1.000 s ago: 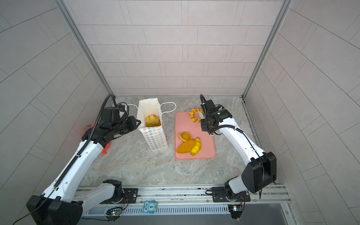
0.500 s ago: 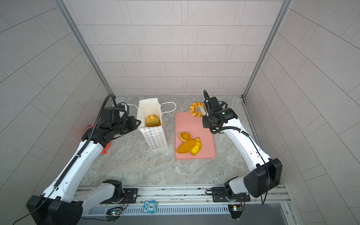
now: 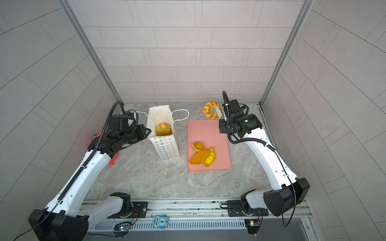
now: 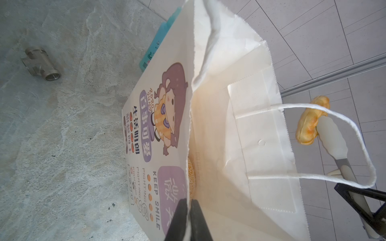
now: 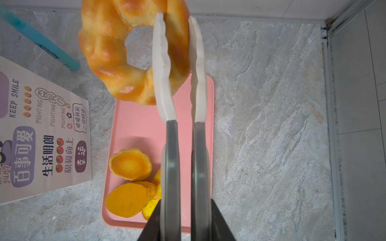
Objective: Place the fake bread into the paper bag
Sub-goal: 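Lift the ring donut with the right gripper off the tray, then carry the ring donut with the right gripper over the bag opening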
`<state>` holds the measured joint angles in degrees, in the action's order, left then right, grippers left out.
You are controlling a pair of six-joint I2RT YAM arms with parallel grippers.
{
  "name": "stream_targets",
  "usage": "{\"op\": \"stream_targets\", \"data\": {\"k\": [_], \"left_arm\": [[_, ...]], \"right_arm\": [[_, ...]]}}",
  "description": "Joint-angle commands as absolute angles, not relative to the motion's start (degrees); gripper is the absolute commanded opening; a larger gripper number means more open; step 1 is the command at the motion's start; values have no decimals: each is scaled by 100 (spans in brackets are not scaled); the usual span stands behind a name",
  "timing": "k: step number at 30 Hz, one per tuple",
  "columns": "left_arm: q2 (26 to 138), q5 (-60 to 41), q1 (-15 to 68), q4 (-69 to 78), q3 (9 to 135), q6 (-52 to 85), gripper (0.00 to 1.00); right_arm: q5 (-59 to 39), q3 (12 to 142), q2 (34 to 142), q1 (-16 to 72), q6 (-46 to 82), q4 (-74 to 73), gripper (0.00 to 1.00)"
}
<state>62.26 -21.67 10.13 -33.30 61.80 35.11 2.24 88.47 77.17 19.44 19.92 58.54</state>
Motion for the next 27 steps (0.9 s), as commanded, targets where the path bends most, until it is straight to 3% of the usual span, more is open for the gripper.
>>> {"op": "stream_targets", "data": {"k": [1, 27], "left_arm": [[6200, -2188, 1019, -3331, 6345, 3515, 10], [6173, -2182, 1020, -3384, 6398, 3516, 10]], "right_arm": [[378, 9073, 7524, 1916, 1985, 5917, 30], [1, 9851, 7179, 1916, 1995, 6056, 29]]}}
